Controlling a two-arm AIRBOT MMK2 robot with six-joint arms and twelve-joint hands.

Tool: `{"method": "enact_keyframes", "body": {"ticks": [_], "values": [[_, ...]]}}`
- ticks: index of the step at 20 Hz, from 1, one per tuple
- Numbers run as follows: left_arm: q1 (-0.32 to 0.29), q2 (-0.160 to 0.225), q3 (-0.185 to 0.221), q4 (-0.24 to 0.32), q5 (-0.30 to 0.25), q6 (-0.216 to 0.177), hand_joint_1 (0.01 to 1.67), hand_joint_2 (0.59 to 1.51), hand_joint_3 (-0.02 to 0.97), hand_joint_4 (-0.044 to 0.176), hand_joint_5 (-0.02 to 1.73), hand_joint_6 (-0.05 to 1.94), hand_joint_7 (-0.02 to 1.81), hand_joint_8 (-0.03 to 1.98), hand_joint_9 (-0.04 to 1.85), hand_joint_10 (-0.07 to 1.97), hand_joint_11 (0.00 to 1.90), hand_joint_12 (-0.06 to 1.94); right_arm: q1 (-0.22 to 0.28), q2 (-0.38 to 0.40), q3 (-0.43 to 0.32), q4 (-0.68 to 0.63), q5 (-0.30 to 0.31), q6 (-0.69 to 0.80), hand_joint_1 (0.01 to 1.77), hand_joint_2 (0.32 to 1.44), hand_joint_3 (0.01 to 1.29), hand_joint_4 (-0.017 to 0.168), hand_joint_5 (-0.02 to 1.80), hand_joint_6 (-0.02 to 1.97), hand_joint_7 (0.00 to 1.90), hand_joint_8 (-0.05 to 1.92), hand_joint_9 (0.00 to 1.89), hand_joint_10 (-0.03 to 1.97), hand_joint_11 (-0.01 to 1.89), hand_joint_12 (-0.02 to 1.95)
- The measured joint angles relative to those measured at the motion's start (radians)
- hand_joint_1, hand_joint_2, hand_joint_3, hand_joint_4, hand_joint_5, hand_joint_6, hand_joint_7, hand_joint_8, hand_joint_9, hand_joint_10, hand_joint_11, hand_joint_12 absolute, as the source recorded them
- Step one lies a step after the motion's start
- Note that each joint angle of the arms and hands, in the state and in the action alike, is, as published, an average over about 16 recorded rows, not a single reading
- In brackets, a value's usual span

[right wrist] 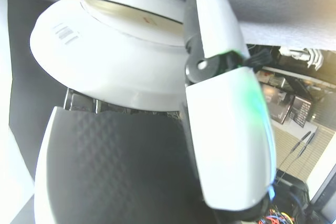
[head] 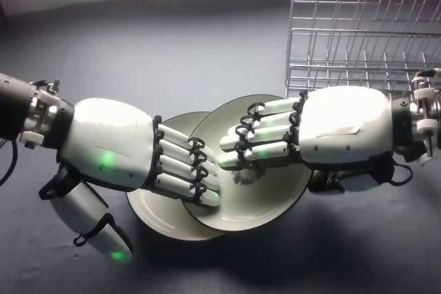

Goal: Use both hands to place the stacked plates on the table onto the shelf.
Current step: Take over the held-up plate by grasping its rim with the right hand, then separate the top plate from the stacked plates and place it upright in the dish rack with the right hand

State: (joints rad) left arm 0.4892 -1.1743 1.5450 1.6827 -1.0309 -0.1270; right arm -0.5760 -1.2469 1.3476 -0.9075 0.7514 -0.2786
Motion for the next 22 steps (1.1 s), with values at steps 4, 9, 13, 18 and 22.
{"method": "enact_keyframes", "body": {"ticks": [4,9,13,18,22], "values": [[-0.001,0.0,0.003,0.0,0.0,-0.001,0.01,1.184,0.007,0.0,0.05,-0.01,0.04,0.0,0.06,0.01,0.06,0.06,0.005,-0.004,0.0,0.005,0.006,-0.003,1.42,1.07,0.02,-0.004,0.24,0.05,0.22,0.03,0.25,0.06,0.02,1.06],[-0.015,0.005,0.008,0.001,-0.003,-0.009,0.01,1.187,0.007,0.002,0.06,0.0,0.05,0.01,0.05,0.01,0.07,0.06,0.011,-0.008,0.001,0.013,0.019,-0.006,1.47,1.04,0.02,-0.001,0.44,0.36,0.46,0.25,0.45,0.36,0.26,1.33],[-0.042,0.021,0.013,0.002,-0.01,-0.021,0.01,1.189,0.007,0.002,0.06,0.0,0.04,0.01,0.05,0.01,0.06,0.06,0.014,-0.01,0.001,0.019,0.033,-0.008,1.48,1.01,0.01,-0.001,0.6,0.62,0.64,0.46,0.61,0.6,0.45,1.52],[-0.087,0.06,0.019,0.003,-0.019,-0.042,0.01,1.185,0.007,0.002,0.06,0.01,0.05,0.01,0.05,0.01,0.06,0.06,0.022,-0.007,-0.003,0.021,0.044,-0.01,1.46,0.99,0.01,-0.001,0.73,0.94,0.78,0.71,0.75,0.88,0.67,1.65],[-0.12,0.106,0.024,0.003,-0.021,-0.056,0.01,1.181,0.007,0.001,0.07,0.01,0.05,0.01,0.05,0.01,0.05,0.06,0.038,0.004,-0.02,0.016,0.04,-0.011,1.44,0.98,0.01,-0.002,0.77,1.07,0.83,0.82,0.8,0.97,0.76,1.67]]}}
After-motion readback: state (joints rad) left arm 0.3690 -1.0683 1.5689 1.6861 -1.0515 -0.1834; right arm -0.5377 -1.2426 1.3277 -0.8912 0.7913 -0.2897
